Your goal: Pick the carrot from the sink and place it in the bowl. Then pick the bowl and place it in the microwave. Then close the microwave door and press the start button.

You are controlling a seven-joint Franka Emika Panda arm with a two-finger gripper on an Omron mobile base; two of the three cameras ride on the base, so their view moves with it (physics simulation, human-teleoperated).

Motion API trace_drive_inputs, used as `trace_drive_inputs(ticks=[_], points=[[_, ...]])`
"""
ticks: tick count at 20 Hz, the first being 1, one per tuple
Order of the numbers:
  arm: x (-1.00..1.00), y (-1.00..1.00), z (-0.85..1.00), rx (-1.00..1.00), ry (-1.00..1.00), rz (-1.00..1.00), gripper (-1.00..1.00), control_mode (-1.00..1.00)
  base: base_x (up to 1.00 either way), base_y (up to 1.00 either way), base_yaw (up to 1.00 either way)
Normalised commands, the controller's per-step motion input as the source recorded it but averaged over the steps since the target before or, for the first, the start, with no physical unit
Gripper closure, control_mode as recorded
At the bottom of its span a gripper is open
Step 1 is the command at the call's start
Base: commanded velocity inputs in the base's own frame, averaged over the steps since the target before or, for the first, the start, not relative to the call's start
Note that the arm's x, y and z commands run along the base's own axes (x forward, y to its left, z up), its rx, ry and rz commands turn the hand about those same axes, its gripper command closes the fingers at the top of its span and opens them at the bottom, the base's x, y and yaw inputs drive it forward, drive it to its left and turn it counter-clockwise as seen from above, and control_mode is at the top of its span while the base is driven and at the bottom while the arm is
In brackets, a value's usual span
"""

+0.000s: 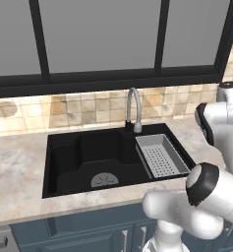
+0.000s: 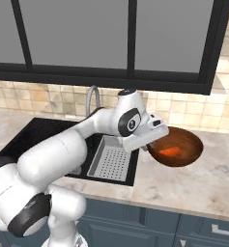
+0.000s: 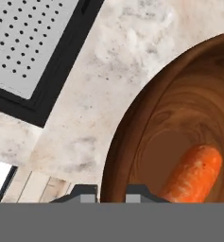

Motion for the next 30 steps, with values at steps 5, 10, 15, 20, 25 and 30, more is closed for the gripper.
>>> trace_drive_inputs(ticks=[5, 10, 15, 20, 25, 30], points=[[-0.5, 0.6, 1.0, 0.0, 0.0, 0.2, 1.0, -1.0, 0.0, 0.0, 0.0], [-0.5, 0.68, 1.0, 0.0, 0.0, 0.24, 1.0, -1.0, 0.0, 0.0, 0.0], [-0.54, 0.61, 0.89, 0.0, 0.0, 0.36, 1.0, -1.0, 0.0, 0.0, 0.0], [-0.62, 0.38, 0.56, 0.0, -0.02, 0.44, 1.0, -1.0, 0.0, 0.0, 0.0], [-0.62, 0.33, 0.43, -0.01, -0.08, 0.4, 1.0, -1.0, 0.0, 0.0, 0.0], [-0.42, 0.5, 0.35, -0.04, -0.03, 0.19, 1.0, -1.0, 0.0, 0.0, 0.0]])
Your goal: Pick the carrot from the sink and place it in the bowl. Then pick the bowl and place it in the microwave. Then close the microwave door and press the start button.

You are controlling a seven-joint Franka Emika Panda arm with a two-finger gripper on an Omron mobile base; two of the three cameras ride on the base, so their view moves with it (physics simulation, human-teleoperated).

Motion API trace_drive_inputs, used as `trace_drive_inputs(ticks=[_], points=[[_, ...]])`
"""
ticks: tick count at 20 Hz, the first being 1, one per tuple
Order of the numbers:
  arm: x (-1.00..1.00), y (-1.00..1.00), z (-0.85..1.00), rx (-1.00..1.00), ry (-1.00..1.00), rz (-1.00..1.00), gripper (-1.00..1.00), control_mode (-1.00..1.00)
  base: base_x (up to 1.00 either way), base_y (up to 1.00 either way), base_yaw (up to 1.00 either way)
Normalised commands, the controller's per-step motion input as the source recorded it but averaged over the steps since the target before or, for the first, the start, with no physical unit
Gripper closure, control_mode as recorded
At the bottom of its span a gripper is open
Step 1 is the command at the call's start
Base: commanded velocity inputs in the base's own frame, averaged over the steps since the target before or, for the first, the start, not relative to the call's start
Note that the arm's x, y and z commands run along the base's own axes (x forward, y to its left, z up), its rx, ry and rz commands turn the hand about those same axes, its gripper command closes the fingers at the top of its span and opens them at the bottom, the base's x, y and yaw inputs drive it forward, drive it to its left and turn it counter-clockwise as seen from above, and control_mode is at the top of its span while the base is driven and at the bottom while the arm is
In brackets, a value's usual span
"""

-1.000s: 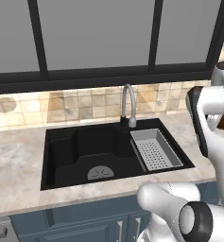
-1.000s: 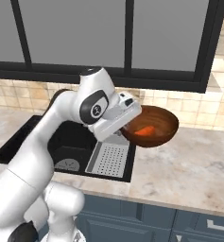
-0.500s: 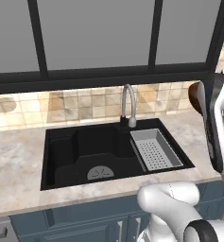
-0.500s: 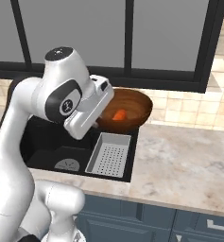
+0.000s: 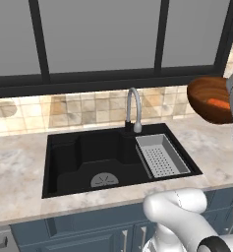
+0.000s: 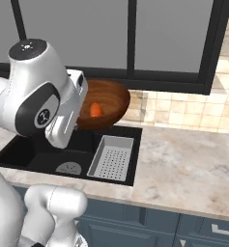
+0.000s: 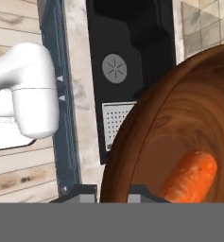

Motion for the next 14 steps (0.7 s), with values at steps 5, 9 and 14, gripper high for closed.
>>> trace_drive_inputs(ticks=[5, 9, 14], points=[[-0.16, 0.36, 0.07, 0.0, -0.01, 0.08, 1.0, -1.0, 0.0, 0.0, 0.0], [0.0, 0.29, 0.0, 0.0, -0.11, 0.05, 1.0, -1.0, 0.0, 0.0, 0.0], [0.0, 0.18, 0.0, 0.0, -0.05, 0.02, 1.0, -1.0, 0.0, 0.0, 0.0]])
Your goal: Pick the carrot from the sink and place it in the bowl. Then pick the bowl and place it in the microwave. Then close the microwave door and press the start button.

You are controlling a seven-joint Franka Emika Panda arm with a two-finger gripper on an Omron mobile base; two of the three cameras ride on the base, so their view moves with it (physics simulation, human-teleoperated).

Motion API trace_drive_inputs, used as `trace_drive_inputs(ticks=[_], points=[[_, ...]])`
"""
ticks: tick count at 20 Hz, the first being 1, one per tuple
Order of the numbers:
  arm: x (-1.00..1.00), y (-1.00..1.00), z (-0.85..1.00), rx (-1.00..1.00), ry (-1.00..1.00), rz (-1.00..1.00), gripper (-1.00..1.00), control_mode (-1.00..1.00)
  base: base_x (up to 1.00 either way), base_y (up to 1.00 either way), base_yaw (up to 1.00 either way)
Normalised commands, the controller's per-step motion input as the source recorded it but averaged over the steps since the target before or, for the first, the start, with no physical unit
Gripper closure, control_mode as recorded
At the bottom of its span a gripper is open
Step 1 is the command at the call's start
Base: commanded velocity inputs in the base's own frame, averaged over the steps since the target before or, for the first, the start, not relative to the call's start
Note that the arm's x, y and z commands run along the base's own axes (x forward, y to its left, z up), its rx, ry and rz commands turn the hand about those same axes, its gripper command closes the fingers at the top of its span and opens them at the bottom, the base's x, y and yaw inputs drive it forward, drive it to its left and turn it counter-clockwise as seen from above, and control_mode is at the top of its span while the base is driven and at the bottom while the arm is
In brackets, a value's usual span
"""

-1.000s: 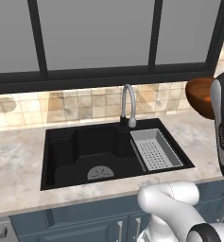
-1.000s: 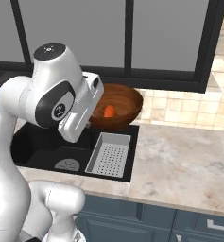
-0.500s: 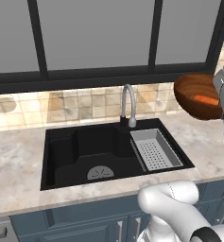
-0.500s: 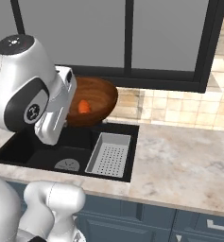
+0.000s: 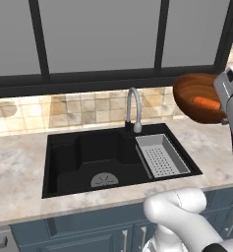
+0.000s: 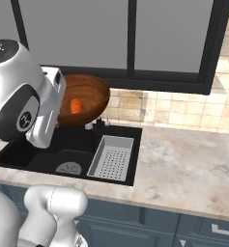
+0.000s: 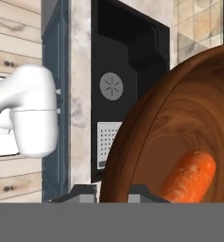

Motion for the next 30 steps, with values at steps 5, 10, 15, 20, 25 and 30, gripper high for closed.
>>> trace_drive_inputs(ticks=[5, 10, 15, 20, 25, 30], points=[[0.0, 0.15, 0.0, 0.0, 0.01, 0.02, 1.0, -1.0, 0.0, 0.0, 0.0], [0.0, 0.0, 0.0, 0.0, 0.01, 0.0, 1.0, -1.0, 0.0, 0.0, 0.0], [-0.02, 0.0, 0.0, 0.0, 0.0, 0.0, 1.0, 1.0, -0.28, 0.0, 0.0], [0.0, 0.0, 0.0, 0.0, 0.0, 0.0, 1.0, 1.0, -0.69, 0.0, 0.0], [0.0, 0.0, 0.0, 0.0, 0.0, 0.0, 1.0, 1.0, -0.61, -0.01, 0.0], [0.0, 0.0, 0.0, 0.0, 0.0, 0.0, 1.0, 1.0, -0.32, -0.07, 0.25]])
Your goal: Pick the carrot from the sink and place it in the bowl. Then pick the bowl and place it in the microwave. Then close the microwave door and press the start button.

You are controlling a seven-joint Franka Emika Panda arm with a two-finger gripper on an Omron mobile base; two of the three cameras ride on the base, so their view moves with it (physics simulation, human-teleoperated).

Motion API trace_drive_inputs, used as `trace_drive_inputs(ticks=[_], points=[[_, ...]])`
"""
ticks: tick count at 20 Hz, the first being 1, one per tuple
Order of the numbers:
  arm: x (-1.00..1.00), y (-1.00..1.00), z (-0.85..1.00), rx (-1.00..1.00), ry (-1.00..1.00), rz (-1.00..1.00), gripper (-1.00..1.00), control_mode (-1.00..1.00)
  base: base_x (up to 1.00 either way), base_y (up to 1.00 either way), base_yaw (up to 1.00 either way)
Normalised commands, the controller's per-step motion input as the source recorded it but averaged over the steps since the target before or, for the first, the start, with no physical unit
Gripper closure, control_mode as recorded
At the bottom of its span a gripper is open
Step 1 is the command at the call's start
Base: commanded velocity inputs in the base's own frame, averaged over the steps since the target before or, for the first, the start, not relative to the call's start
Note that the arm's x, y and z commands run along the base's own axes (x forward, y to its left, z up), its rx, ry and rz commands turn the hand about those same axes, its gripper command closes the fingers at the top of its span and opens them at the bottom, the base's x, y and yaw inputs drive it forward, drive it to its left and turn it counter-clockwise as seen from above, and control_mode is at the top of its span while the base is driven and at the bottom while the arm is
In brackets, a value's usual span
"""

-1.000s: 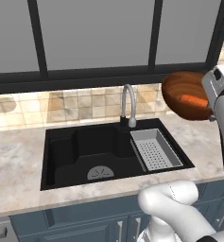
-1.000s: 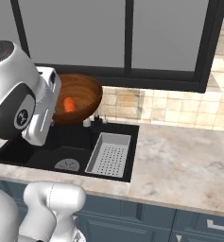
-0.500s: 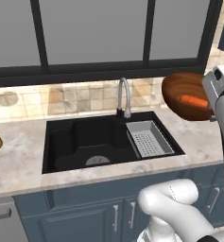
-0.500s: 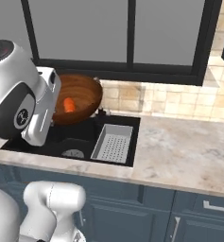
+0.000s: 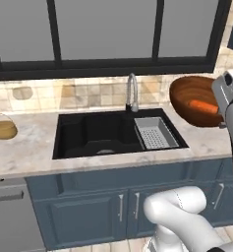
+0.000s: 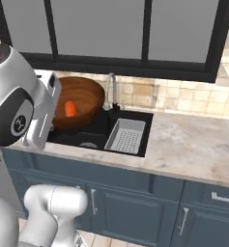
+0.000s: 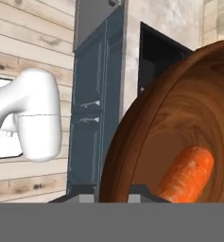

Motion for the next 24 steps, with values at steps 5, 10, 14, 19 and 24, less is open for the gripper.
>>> trace_drive_inputs(ticks=[5, 10, 14, 19, 24], points=[[0.0, 0.0, 0.0, 0.0, 0.0, 0.0, 1.0, 1.0, -0.17, 0.0, 0.55], [0.0, 0.0, 0.0, 0.0, 0.0, 0.0, 1.0, 1.0, -0.17, 0.0, 0.6], [0.0, 0.0, 0.0, 0.0, 0.0, 0.0, 1.0, 1.0, -0.12, 0.0, 0.61], [0.0, 0.0, 0.0, 0.0, 0.0, 0.0, 1.0, 1.0, -0.05, 0.0, 0.6], [0.0, 0.0, 0.0, 0.0, 0.0, 0.0, 1.0, 1.0, 0.0, 0.0, 0.58]])
